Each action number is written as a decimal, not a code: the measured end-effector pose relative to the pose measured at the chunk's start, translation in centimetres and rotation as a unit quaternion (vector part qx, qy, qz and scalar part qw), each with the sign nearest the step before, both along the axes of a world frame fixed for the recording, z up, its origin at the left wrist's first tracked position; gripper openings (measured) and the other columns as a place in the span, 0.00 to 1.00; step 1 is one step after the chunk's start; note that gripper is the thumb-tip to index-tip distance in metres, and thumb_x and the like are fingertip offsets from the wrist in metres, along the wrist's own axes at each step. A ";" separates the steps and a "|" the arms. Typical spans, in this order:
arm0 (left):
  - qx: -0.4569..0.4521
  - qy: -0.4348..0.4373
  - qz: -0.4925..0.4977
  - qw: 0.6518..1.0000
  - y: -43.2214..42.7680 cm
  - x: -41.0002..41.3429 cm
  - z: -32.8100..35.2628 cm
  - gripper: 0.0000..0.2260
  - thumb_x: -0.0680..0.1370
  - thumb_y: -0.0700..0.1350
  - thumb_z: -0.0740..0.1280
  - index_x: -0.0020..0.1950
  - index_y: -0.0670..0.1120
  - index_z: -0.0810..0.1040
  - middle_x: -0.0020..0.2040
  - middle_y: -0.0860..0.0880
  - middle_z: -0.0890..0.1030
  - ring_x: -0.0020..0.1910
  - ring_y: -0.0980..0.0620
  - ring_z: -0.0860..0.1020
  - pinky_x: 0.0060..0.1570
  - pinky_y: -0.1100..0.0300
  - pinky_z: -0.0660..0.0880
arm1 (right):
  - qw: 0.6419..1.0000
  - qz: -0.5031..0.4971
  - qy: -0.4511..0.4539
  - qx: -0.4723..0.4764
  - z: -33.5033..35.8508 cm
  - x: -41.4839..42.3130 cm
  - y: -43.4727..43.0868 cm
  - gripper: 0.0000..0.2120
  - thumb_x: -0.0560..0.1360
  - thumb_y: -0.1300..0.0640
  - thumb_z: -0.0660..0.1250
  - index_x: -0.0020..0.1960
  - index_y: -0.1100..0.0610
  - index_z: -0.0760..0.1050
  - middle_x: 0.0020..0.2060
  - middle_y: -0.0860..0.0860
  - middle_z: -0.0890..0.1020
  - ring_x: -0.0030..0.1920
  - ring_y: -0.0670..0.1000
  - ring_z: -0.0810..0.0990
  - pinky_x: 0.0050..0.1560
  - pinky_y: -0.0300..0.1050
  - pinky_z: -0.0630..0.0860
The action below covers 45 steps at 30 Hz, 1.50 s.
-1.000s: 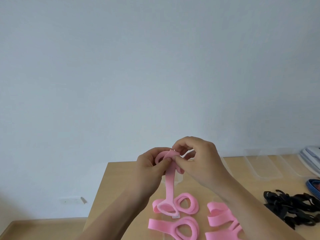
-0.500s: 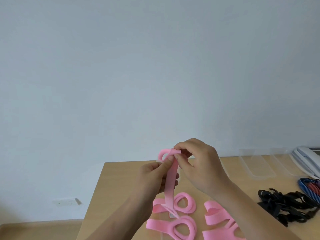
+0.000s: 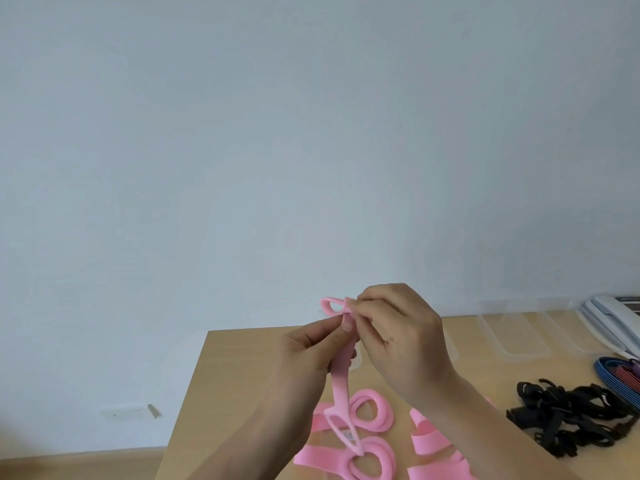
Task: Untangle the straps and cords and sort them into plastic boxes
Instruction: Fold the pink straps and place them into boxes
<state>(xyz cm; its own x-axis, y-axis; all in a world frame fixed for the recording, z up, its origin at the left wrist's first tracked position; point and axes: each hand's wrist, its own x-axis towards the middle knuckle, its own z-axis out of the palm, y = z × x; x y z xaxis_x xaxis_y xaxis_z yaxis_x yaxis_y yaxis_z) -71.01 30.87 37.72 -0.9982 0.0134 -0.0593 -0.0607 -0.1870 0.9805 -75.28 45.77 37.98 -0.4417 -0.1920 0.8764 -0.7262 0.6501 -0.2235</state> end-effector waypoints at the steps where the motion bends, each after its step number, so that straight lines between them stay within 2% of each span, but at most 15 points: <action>1: 0.001 0.002 0.003 1.000 0.1 0.0 0.0 0.17 0.73 0.58 0.72 0.50 0.46 0.89 0.42 0.43 0.84 0.42 0.51 0.79 0.49 0.58 0.79 | 1.000 0.000 -0.001 -0.002 -0.1 0.0 -0.1 0.04 0.73 0.68 0.73 0.45 0.61 0.85 0.40 0.52 0.82 0.40 0.53 0.80 0.41 0.44 0.77; 7: 0.040 -0.013 0.022 0.999 -0.2 -0.3 0.0 0.17 0.73 0.58 0.72 0.51 0.46 0.89 0.43 0.42 0.80 0.45 0.48 0.76 0.51 0.51 0.73 | 0.999 0.030 -0.042 -0.006 -0.5 0.0 -0.1 0.03 0.76 0.64 0.72 0.47 0.60 0.85 0.43 0.51 0.81 0.43 0.51 0.80 0.43 0.43 0.77; 11: 0.046 -0.020 0.025 0.998 -0.2 -0.4 -0.2 0.16 0.72 0.57 0.72 0.51 0.47 0.89 0.44 0.47 0.85 0.44 0.51 0.79 0.51 0.54 0.74 | 0.996 0.050 -0.080 0.001 -0.5 0.1 0.2 0.05 0.73 0.66 0.74 0.48 0.59 0.84 0.46 0.51 0.81 0.46 0.51 0.81 0.45 0.44 0.78; 14: 0.039 -0.020 0.027 0.999 -0.4 -0.6 -0.4 0.16 0.72 0.56 0.72 0.51 0.47 0.89 0.45 0.47 0.87 0.45 0.52 0.80 0.52 0.55 0.76 | 0.992 0.058 -0.110 -0.004 0.0 0.4 0.2 0.06 0.72 0.66 0.73 0.46 0.58 0.84 0.50 0.50 0.83 0.51 0.50 0.82 0.51 0.43 0.78; 18: 0.029 -0.005 0.011 1.000 -0.9 -0.8 -0.4 0.14 0.74 0.54 0.72 0.53 0.47 0.89 0.49 0.46 0.88 0.45 0.52 0.81 0.45 0.59 0.78 | 0.976 0.082 -0.194 -0.059 1.1 0.6 0.0 0.05 0.74 0.59 0.72 0.49 0.55 0.82 0.50 0.45 0.84 0.51 0.43 0.81 0.52 0.35 0.76; 20: 0.035 -0.004 0.004 0.999 -1.0 -0.9 -0.2 0.15 0.73 0.54 0.72 0.53 0.46 0.89 0.49 0.45 0.88 0.44 0.52 0.81 0.44 0.61 0.79 | 0.955 0.087 -0.277 -0.065 1.6 0.2 0.2 0.08 0.76 0.58 0.71 0.55 0.53 0.80 0.49 0.42 0.84 0.52 0.43 0.81 0.54 0.37 0.76; 22: 0.029 -0.005 -0.010 1.000 -1.1 -1.0 -0.1 0.15 0.75 0.52 0.71 0.55 0.46 0.88 0.53 0.43 0.88 0.47 0.50 0.82 0.48 0.58 0.81 | 0.935 0.114 -0.330 -0.055 2.0 -0.1 0.4 0.07 0.77 0.59 0.71 0.54 0.52 0.81 0.45 0.40 0.83 0.50 0.45 0.80 0.53 0.38 0.76; 24: 0.021 -0.007 -0.019 1.000 -1.1 -1.0 -0.1 0.14 0.75 0.52 0.71 0.56 0.47 0.88 0.55 0.42 0.87 0.49 0.48 0.82 0.50 0.56 0.80 | 0.939 0.121 -0.321 -0.043 2.4 -0.3 0.6 0.05 0.75 0.61 0.72 0.49 0.51 0.82 0.42 0.39 0.82 0.47 0.44 0.79 0.48 0.33 0.73; 26: 0.019 -0.019 -0.017 1.000 -1.0 -1.1 0.0 0.15 0.73 0.54 0.72 0.54 0.47 0.89 0.52 0.41 0.87 0.46 0.49 0.82 0.47 0.58 0.81 | 0.941 0.114 -0.315 -0.037 2.7 -0.4 0.9 0.06 0.74 0.61 0.73 0.46 0.50 0.82 0.41 0.38 0.81 0.45 0.44 0.79 0.46 0.30 0.71; 30: -0.008 -0.058 -0.015 0.998 -0.8 -1.2 0.1 0.16 0.74 0.57 0.72 0.47 0.45 0.89 0.48 0.41 0.88 0.43 0.45 0.86 0.43 0.58 0.82 | 0.944 0.094 -0.313 -0.036 2.6 -0.7 1.1 0.09 0.73 0.63 0.74 0.45 0.49 0.82 0.40 0.40 0.81 0.44 0.46 0.80 0.45 0.33 0.73; 33: -0.027 -0.074 -0.024 0.997 -1.2 -1.4 -0.1 0.13 0.80 0.52 0.70 0.47 0.44 0.89 0.47 0.42 0.88 0.43 0.45 0.87 0.42 0.59 0.82 | 0.953 0.087 -0.289 -0.034 2.4 -0.7 1.0 0.08 0.72 0.64 0.74 0.44 0.51 0.82 0.39 0.42 0.81 0.42 0.46 0.80 0.44 0.34 0.74; 36: -0.029 -0.058 -0.041 0.997 -1.5 -1.4 0.1 0.10 0.78 0.51 0.74 0.49 0.45 0.89 0.49 0.43 0.88 0.44 0.48 0.85 0.44 0.59 0.81 | 0.962 0.073 -0.260 -0.051 2.0 -0.7 0.7 0.07 0.72 0.64 0.75 0.43 0.53 0.82 0.39 0.43 0.81 0.40 0.48 0.79 0.42 0.39 0.75; 38: -0.027 -0.050 -0.049 0.997 -1.6 -1.4 0.2 0.13 0.74 0.53 0.74 0.50 0.46 0.89 0.50 0.43 0.88 0.45 0.49 0.85 0.46 0.59 0.81 | 0.968 0.072 -0.233 -0.058 1.8 -0.7 0.4 0.08 0.71 0.66 0.75 0.43 0.55 0.82 0.40 0.44 0.80 0.40 0.47 0.79 0.41 0.36 0.74; 41: -0.031 -0.039 -0.052 0.997 -1.6 -1.8 0.4 0.13 0.74 0.54 0.76 0.50 0.46 0.89 0.50 0.42 0.88 0.45 0.49 0.85 0.48 0.58 0.82 | 0.977 0.077 -0.197 -0.034 1.4 -0.8 0.0 0.09 0.69 0.69 0.76 0.44 0.56 0.82 0.41 0.46 0.79 0.40 0.44 0.77 0.41 0.30 0.72; 45: -0.015 -0.033 -0.038 0.999 -1.7 -2.1 0.0 0.16 0.73 0.56 0.72 0.52 0.47 0.89 0.51 0.37 0.87 0.52 0.42 0.85 0.57 0.49 0.82 | 0.982 0.073 -0.175 -0.009 0.9 -0.7 -0.3 0.13 0.68 0.71 0.75 0.47 0.56 0.84 0.43 0.47 0.79 0.40 0.45 0.79 0.38 0.41 0.76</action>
<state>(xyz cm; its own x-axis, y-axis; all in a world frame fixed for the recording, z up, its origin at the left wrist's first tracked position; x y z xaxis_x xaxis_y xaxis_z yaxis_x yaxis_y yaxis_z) -73.10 29.16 37.76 -0.9884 0.0853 -0.1255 -0.1373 -0.1504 0.9790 -76.02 45.43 38.90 -0.6853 -0.2615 0.6797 -0.6880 0.5386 -0.4864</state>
